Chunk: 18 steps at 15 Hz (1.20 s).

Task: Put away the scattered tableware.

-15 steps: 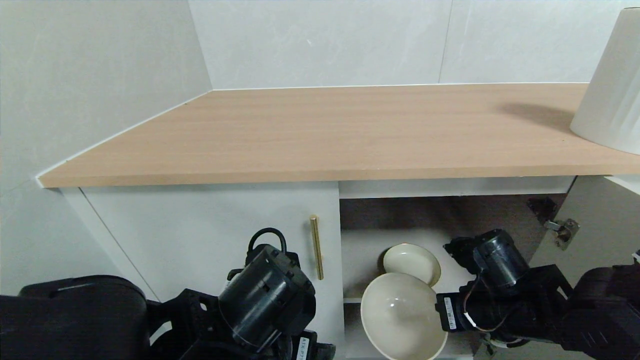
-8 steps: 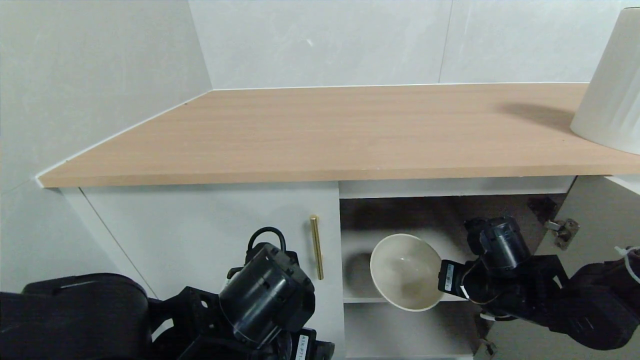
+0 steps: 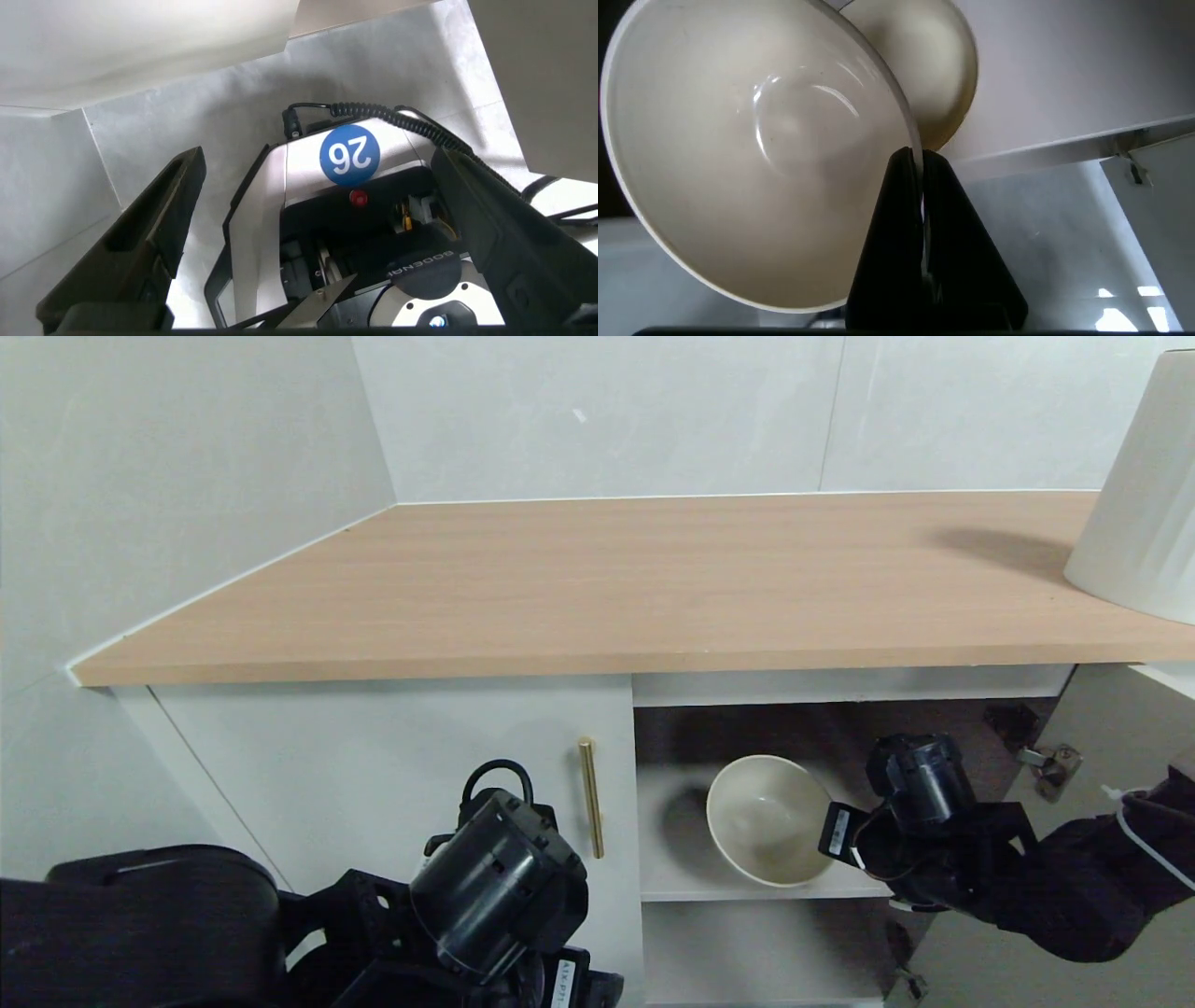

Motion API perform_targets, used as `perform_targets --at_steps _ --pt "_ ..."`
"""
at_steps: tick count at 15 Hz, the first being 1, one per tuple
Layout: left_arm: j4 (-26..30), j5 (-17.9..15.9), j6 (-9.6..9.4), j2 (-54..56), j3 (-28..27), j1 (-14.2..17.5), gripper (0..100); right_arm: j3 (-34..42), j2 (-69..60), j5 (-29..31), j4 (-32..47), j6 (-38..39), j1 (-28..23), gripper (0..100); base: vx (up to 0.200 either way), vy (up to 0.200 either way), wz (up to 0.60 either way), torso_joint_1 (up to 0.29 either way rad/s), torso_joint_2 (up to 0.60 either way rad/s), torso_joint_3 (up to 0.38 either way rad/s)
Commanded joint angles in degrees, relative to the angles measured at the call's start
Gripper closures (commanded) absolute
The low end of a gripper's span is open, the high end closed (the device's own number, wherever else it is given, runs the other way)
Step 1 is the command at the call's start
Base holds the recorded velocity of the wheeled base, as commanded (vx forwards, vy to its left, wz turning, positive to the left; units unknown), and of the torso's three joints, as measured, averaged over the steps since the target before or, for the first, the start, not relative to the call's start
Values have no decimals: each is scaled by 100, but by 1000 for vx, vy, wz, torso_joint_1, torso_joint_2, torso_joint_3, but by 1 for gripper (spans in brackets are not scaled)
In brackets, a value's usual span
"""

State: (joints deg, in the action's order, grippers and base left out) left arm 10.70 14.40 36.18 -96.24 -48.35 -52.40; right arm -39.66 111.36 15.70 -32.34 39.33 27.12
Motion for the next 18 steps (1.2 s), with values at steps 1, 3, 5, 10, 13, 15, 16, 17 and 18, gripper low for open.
perform_targets --at_steps 1,3,5,10,13,15,16,17,18 --pt "2 2 3 -17 1 1 0 -183 298 65 0 22 -102 100 0 0 0 0 0 0" --pt "2 2 3 -17 1 1 0 -323 509 73 0 49 -208 100 0 0 0 0 0 0" --pt "2 2 3 -26 1 1 0 -376 571 82 0 84 -234 100 0 0 0 0 0 0" --pt "2 2 3 -35 1 1 0 -455 905 249 -325 145 -348 100 0 0 0 0 0 0" --pt "2 2 3 -35 1 1 0 -499 993 276 -334 145 -348 100 0 0 0 0 0 0" --pt "2 2 3 -35 1 1 0 -534 1046 276 -369 145 -348 100 0 0 0 0 0 0" --pt "2 2 3 -35 1 1 0 -534 1054 276 -369 137 -348 100 0 0 0 0 0 0" --pt "2 2 3 -35 1 1 0 -534 1063 276 -369 137 -348 100 0 0 0 0 0 0" --pt "2 2 3 -26 1 1 0 -552 1089 276 -369 137 -348 100 0 0 0 0 0 0"
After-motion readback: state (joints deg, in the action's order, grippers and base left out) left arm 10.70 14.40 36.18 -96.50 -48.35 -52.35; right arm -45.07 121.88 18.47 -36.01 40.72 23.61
